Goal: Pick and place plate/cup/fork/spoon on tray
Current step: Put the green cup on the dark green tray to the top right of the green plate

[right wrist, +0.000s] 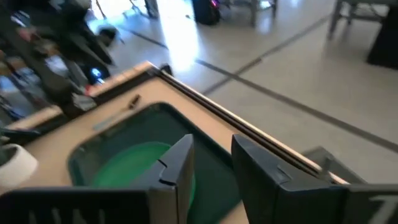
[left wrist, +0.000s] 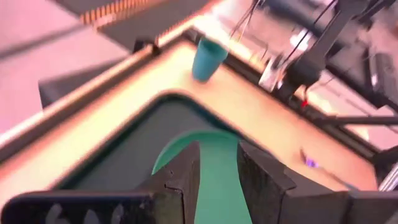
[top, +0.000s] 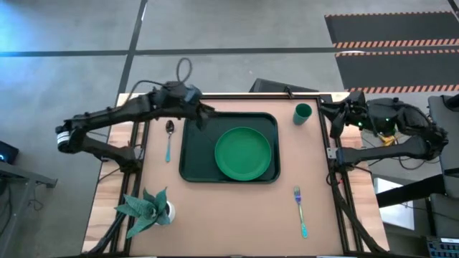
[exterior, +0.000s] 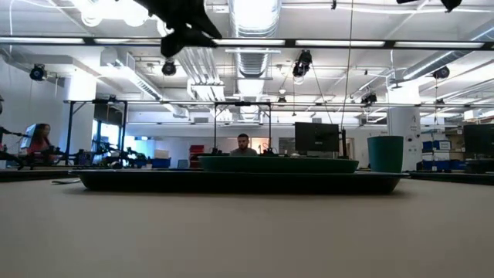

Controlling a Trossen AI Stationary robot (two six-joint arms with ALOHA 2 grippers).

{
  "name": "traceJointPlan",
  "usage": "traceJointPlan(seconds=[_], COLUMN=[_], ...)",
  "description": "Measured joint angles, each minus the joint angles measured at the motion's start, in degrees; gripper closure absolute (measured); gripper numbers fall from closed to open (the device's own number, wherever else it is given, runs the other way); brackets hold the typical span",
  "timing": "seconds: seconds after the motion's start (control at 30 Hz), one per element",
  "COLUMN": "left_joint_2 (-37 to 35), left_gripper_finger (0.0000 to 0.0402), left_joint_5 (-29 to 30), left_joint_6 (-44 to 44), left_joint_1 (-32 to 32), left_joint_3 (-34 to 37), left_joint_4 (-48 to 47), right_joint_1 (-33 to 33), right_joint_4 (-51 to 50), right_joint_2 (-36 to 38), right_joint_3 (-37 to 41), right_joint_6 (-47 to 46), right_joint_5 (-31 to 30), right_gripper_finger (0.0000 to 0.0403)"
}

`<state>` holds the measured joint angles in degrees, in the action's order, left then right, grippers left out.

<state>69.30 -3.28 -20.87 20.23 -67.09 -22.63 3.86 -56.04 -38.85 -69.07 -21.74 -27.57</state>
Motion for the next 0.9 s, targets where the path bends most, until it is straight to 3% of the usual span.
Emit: traceJointPlan(seconds=[0.17,0.3,0.7,0.9], left_joint_2=[-3.30,-4.01,-2.63,-2.61], left_gripper_finger=[0.0314,0.0314,0.0314,0.0314], left_joint_5=[0.21,0.21,0.13,0.01], left_joint_6=[2.13,2.23,4.76,4.79], left_joint_1=[0.00,0.00,-0.11,-0.11], left_joint_3=[0.01,0.15,0.92,0.92], left_joint_4=[2.17,2.34,2.26,2.27], right_joint_1=[4.11,9.96,39.84,49.52], right_joint_4=[-5.61,-5.45,-5.18,-4.91], right_joint_2=[-6.66,-11.52,-24.53,-29.91], right_joint_3=[-5.18,-7.27,-8.81,-8.68], right_joint_6=[-0.40,3.29,17.02,22.88], right_joint_5=[1.87,9.70,36.35,40.78], right_gripper_finger=[0.0294,0.0293,0.0293,0.0293])
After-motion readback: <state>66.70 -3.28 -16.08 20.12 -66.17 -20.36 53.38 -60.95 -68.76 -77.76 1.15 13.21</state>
